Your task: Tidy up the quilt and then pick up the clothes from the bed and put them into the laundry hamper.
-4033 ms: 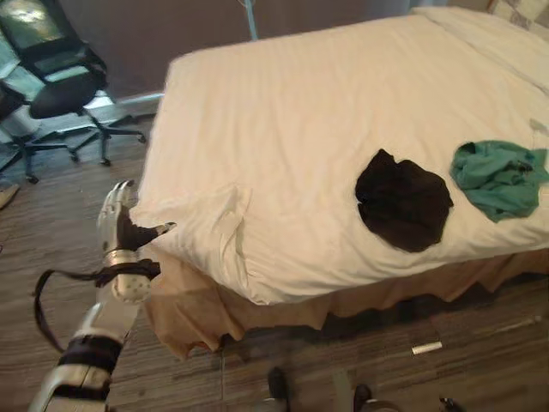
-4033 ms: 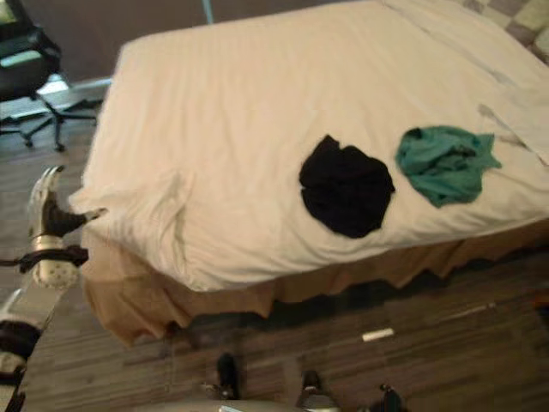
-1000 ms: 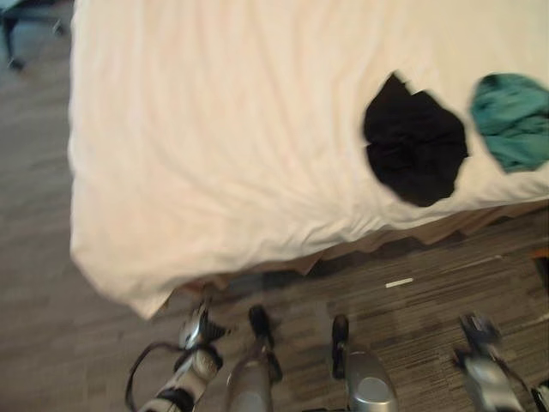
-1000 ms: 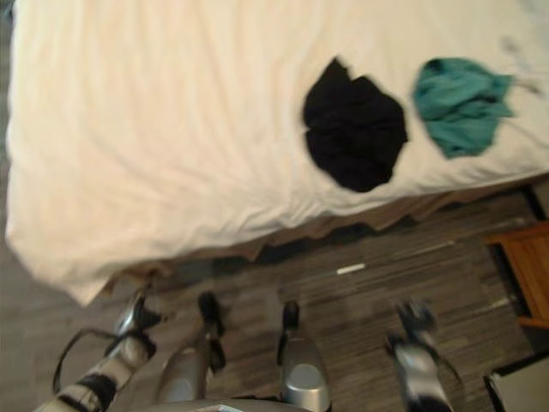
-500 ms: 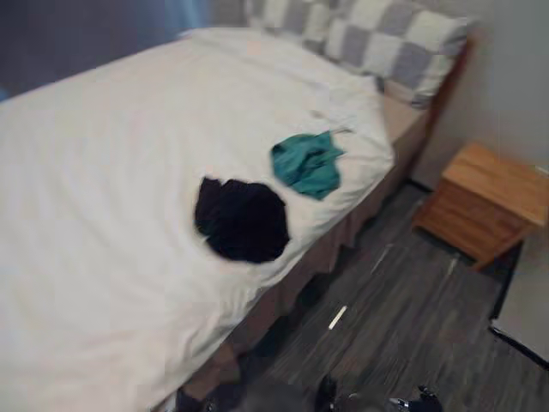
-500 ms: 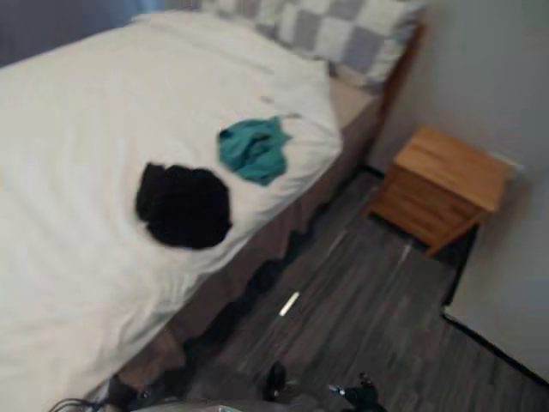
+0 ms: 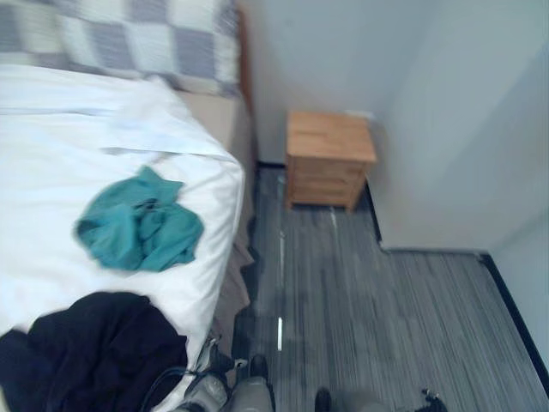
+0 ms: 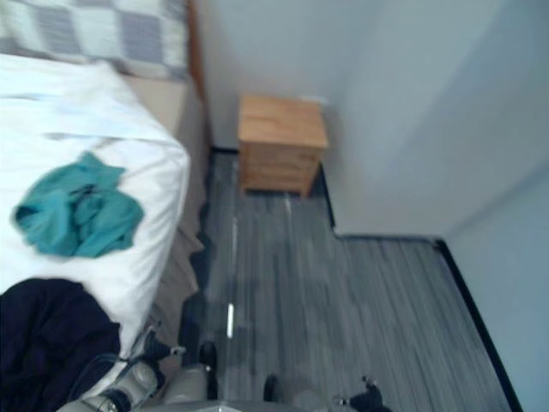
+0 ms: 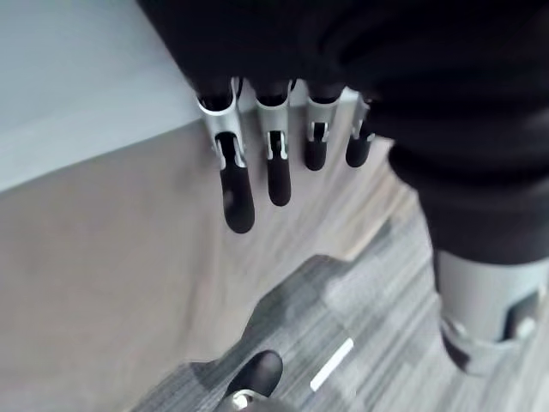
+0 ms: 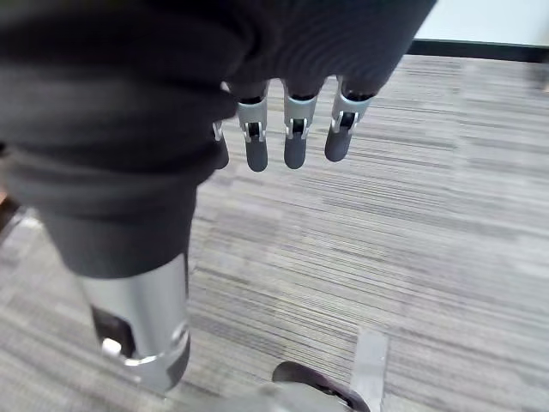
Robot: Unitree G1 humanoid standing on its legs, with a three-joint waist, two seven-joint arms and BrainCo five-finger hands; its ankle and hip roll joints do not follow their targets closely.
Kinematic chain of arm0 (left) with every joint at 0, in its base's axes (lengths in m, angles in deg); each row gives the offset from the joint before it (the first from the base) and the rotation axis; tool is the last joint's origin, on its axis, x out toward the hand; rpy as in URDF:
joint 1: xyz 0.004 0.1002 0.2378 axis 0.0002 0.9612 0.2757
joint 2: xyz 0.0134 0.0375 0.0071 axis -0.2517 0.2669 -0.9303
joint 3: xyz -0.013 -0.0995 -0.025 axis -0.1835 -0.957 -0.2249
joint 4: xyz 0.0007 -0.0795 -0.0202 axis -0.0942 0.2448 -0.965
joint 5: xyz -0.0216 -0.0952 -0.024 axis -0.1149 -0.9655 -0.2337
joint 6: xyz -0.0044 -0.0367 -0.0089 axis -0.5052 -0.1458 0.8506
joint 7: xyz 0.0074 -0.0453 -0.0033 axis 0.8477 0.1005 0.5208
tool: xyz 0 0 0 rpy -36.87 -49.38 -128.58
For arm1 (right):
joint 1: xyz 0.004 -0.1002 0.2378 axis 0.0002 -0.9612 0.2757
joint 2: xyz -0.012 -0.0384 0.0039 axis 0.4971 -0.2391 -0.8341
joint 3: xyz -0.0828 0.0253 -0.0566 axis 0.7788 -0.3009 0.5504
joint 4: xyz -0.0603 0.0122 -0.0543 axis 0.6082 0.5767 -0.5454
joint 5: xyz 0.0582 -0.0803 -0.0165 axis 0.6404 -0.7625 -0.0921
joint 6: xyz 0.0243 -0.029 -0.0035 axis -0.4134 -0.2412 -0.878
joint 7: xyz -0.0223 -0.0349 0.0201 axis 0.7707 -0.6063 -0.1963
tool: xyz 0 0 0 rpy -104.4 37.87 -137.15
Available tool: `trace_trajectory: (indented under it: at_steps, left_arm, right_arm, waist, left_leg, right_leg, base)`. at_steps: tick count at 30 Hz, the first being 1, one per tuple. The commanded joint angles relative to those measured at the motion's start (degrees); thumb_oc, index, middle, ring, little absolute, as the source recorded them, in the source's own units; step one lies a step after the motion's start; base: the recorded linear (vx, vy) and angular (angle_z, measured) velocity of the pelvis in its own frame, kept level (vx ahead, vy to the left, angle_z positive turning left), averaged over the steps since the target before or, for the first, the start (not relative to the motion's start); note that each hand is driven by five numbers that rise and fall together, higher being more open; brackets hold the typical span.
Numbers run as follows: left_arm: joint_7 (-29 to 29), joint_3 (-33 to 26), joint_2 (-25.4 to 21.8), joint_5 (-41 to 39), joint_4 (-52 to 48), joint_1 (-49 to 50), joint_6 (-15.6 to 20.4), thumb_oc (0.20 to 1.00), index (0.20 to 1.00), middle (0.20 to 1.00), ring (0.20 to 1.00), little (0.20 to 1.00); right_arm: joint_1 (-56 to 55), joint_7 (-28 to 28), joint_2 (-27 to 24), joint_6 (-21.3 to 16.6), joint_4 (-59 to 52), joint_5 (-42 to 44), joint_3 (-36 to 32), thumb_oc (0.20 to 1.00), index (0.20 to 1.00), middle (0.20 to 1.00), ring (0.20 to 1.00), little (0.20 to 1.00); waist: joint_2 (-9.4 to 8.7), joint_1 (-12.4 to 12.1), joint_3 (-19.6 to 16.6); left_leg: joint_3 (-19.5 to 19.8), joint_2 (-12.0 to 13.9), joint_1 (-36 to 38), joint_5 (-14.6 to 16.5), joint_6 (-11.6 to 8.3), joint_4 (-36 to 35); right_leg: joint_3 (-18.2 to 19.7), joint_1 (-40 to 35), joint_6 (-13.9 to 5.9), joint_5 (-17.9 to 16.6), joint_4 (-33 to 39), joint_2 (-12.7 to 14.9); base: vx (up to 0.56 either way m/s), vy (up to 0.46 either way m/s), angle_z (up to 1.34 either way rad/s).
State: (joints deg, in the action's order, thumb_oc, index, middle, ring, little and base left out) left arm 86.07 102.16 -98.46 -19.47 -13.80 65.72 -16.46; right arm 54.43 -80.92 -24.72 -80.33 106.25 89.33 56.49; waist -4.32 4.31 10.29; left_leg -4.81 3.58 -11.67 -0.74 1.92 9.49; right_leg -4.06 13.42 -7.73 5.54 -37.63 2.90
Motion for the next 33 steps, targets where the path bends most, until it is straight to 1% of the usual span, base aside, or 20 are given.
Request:
trace_trajectory:
  at_steps: [1,4,6,8,10,12,13,14,16,17,18,20,21,23,24,25,28,30,31,33]
  left_arm:
    - [2.4,0.5,-4.5,2.1,-4.4,-2.7,-0.2,1.0,1.0,1.0,1.0,1.0]
    - [1.6,1.6,-4.8,3.6,-5.1,-3.5,0.4,1.0,1.0,1.0,1.0,1.0]
    - [0.8,2.2,-4.9,5.2,-4.6,-4.5,0.7,1.0,1.0,1.0,1.0,1.0]
    - [0.4,2.3,-5.0,6.4,-4.2,-3.6,1.1,1.0,1.0,1.0,1.0,1.0]
    - [0.5,2.0,-4.7,6.3,-3.7,-2.3,1.0,1.0,1.0,1.0,1.0,1.0]
    - [1.1,1.1,-4.6,4.5,-4.3,-2.1,1.0,1.0,1.0,1.0,1.0,1.0]
    - [1.6,0.5,-4.3,2.9,-4.5,-2.4,1.1,1.0,1.0,1.0,1.0,1.0]
    - [2.1,0.2,-4.1,1.8,-4.9,-2.5,1.3,1.0,1.0,1.0,1.0,1.0]
    - [2.6,-0.3,-3.4,1.3,-5.2,-2.2,1.4,1.0,1.0,1.0,1.0,1.0]
    - [2.5,-0.4,-2.8,1.6,-5.3,-1.5,1.6,1.0,1.0,1.0,1.0,1.0]
    - [2.5,-0.4,-2.8,1.6,-5.3,-1.5,1.6,1.0,1.0,1.0,1.0,1.0]
    - [2.0,-0.4,-2.3,2.1,-5.1,-0.9,1.6,1.0,1.0,1.0,1.0,1.0]
    - [1.7,-0.4,-2.3,2.7,-4.9,-0.7,1.3,1.0,1.0,1.0,1.0,1.0]
    - [1.3,-0.7,-2.0,3.0,-4.2,0.4,0.8,1.0,1.0,1.0,1.0,1.0]
    - [1.3,-0.7,-2.0,3.0,-4.2,0.4,0.8,1.0,1.0,1.0,1.0,1.0]
    - [1.0,-0.8,-2.1,3.7,-3.6,1.4,0.5,1.0,1.0,1.0,1.0,1.0]
    - [1.4,-1.2,-2.6,3.7,-4.2,2.0,0.3,1.0,1.0,1.0,1.0,1.0]
    - [1.5,-1.1,-3.1,3.6,-4.6,2.1,0.1,1.0,1.0,1.0,1.0,1.0]
    - [1.6,-1.0,-3.7,3.6,-4.4,2.4,0.1,1.0,1.0,1.0,1.0,1.0]
    - [1.6,-1.2,-4.0,3.4,-4.4,2.3,0.1,1.0,1.0,1.0,1.0,1.0]
  right_arm:
    - [9.4,-0.9,1.6,-1.4,-1.2,-1.4,-5.1,1.0,1.0,1.0,1.0,1.0]
    - [8.8,-1.1,1.5,-1.7,-0.7,-0.2,-6.1,1.0,1.0,1.0,1.0,1.0]
    - [8.8,-1.3,1.5,-1.7,-0.1,0.6,-6.6,1.0,1.0,1.0,1.0,1.0]
    - [8.3,-0.5,1.1,-1.7,0.7,0.5,-6.3,1.0,1.0,1.0,1.0,1.0]
    - [8.5,0.2,0.5,-1.5,2.2,-0.2,-5.6,1.0,1.0,1.0,1.0,1.0]
    - [9.3,-0.2,-0.6,-1.3,2.3,-0.6,-5.6,1.0,1.0,1.0,1.0,1.0]
    - [10.2,-0.5,-1.2,-1.1,2.4,-0.6,-5.6,1.0,1.0,1.0,1.0,1.0]
    - [11.1,-0.6,-1.4,-1.0,2.4,-0.8,-5.4,1.0,1.0,1.0,1.0,1.0]
    - [11.8,-0.7,-1.3,-0.8,2.5,-1.3,-4.9,1.0,1.0,1.0,1.0,1.0]
    - [11.6,-0.9,-1.3,-1.2,2.4,-1.4,-4.7,1.0,1.0,1.0,1.0,1.0]
    - [11.6,-0.8,-1.3,-1.2,2.4,-1.4,-4.7,1.0,1.0,1.0,1.0,1.0]
    - [11.6,-1.1,-1.7,-1.3,2.1,-1.3,-5.2,1.0,1.0,1.0,1.0,1.0]
    - [11.6,-1.3,-1.8,-1.4,1.7,-1.2,-5.6,1.0,1.0,1.0,1.0,1.0]
    - [11.4,-1.1,-1.9,-1.1,1.8,-1.8,-5.3,1.0,1.0,1.0,1.0,1.0]
    - [11.3,-1.1,-1.9,-1.1,1.8,-1.8,-5.3,1.0,1.0,1.0,1.0,1.0]
    - [10.1,-1.2,-1.2,-1.3,1.1,-2.1,-6.2,1.0,1.0,1.0,1.0,1.0]
    - [9.6,-1.2,-0.5,-1.2,0.4,-1.4,-7.4,1.0,1.0,1.0,1.0,1.0]
    - [9.4,-1.4,-0.2,-1.1,-0.2,-0.8,-8.1,1.0,1.0,1.0,1.0,1.0]
    - [9.6,-1.5,-0.2,-1.3,-0.5,0.2,-8.5,1.0,1.0,1.0,1.0,1.0]
    - [9.8,-1.7,-0.4,-1.4,-0.9,0.8,-8.7,1.0,1.0,1.0,1.0,1.0]
  waist:
    - [0.6,-2.1,5.8]
    - [0.38,0.9,5.0]
    - [1.44,3.0,4.5]
    - [2.01,3.7,3.7]
    - [2.88,3.5,3.5]
    - [1.35,1.7,5.3]
    - [0.76,0.5,6.6]
    - [-0.32,-0.1,6.7]
    - [0.54,-2.1,6.8]
    - [1.35,-3.5,5.7]
    - [1.18,-3.6,5.6]
    - [2.68,-4.1,4.4]
    - [3.19,-3.9,4.0]
    - [3.29,-4.2,3.5]
    - [3.26,-4.2,3.4]
    - [2.97,-4.0,3.2]
    - [3.24,-3.1,4.3]
    - [3.53,-2.3,4.9]
    - [4.07,-1.5,5.1]
    - [3.88,-1.3,5.0]
  left_leg:
    - [-2.5,1.5,13.0,3.3,-3.35,-8.2]
    - [-1.9,-0.6,18.1,6.1,-3.99,-10.3]
    - [-1.2,0.3,22.4,8.9,-5.37,-11.5]
    - [-0.8,0.7,24.5,10.7,-6.27,-9.1]
    - [-0.6,1.6,21.2,6.3,-7.81,4.4]
    - [2.2,1.0,11.9,0.8,-8.56,22.4]
    - [2.9,1.0,8.0,0.9,-8.27,28.1]
    - [2.5,0.4,5.1,1.1,-7.8,28.0]
    - [0.9,1.2,2.7,3.3,-7.45,22.7]
    - [-1.9,0.5,2.6,4.1,-6.4,8.7]
    - [-2.0,0.3,2.8,3.6,-6.36,8.2]
    - [-6.9,0.5,3.0,0.1,-6.61,-2.7]
    - [-11.0,1.4,2.9,-1.1,-6.63,-4.2]
    - [-13.0,1.4,3.6,-1.5,-5.92,-5.0]
    - [-13.1,1.3,3.7,-1.5,-5.88,-5.1]
    - [-11.5,-0.6,6.7,-0.6,-4.22,-7.3]
    - [-10.5,-1.6,10.5,0.8,-2.28,-8.8]
    - [-8.6,-1.7,12.6,1.3,-1.51,-9.7]
    - [-5.8,-1.8,14.5,1.6,-1.45,-10.8]
    - [-4.4,-2.0,14.9,1.8,-1.65,-11.1]
  right_leg:
    - [-2.9,-1.2,-4.15,-5.7,8.8,3.5]
    - [-4.3,1.7,-3.36,-5.2,23.2,1.6]
    - [-5.1,2.7,-4.01,-7.7,32.8,1.8]
    - [-4.1,1.7,-3.68,-8.7,34.4,2.1]
    - [-3.9,-1.1,-1.08,-9.5,34.9,1.4]
    - [-3.8,-5.0,1.23,-9.2,36.6,1.9]
    - [-3.6,-7.3,2.07,-8.6,37.5,2.1]
    - [-3.5,-8.5,2.02,-8.0,38.5,3.1]
    - [-2.5,-11.6,1.29,-6.6,40.4,2.8]
    - [-1.8,-13.8,0.37,-5.5,41.6,2.7]
    - [-1.8,-13.6,0.35,-5.6,41.6,2.9]
    - [-2.7,-15.7,-0.17,-4.0,42.3,2.4]
    - [-3.6,-16.9,-0.05,-3.0,42.3,2.0]
    - [-3.6,-17.2,-0.06,-1.7,40.2,1.8]
    - [-3.6,-17.2,-0.1,-1.5,40.0,1.9]
    - [-5.0,-16.4,-0.98,-0.2,30.7,2.4]
    - [-4.3,-10.0,-4.54,-4.9,17.2,4.4]
    - [-1.8,-6.5,-4.3,-6.5,10.1,4.2]
    - [0.9,-3.8,-2.98,-4.7,9.2,1.7]
    - [1.9,-3.6,-2.51,-3.6,11.9,0.9]
  base:
    - [0.51,0.133,0.05]
    - [0.51,-0.009,0.23]
    - [0.57,-0.076,0.69]
    - [0.47,-0.07,0.48]
    - [0.34,-0.135,-0.12]
    - [0.22,-0.203,0.32]
    - [0.27,-0.139,0.63]
    - [0.31,-0.048,0.33]
    - [0.48,0.132,-0.2]
    - [0.47,0.178,-0.36]
    - [0.44,0.182,-0.38]
    - [0.27,0.134,-0.34]
    - [0.18,0.094,-0.16]
    - [0.22,0.123,0.15]
    - [0.36,0.189,0.23]
    - [0.23,0.128,0.16]
    - [0.19,0.109,0.64]
    - [0.24,0.032,1.19]
    - [0.36,-0.023,1.27]
    - [0.26,-0.115,0.95]
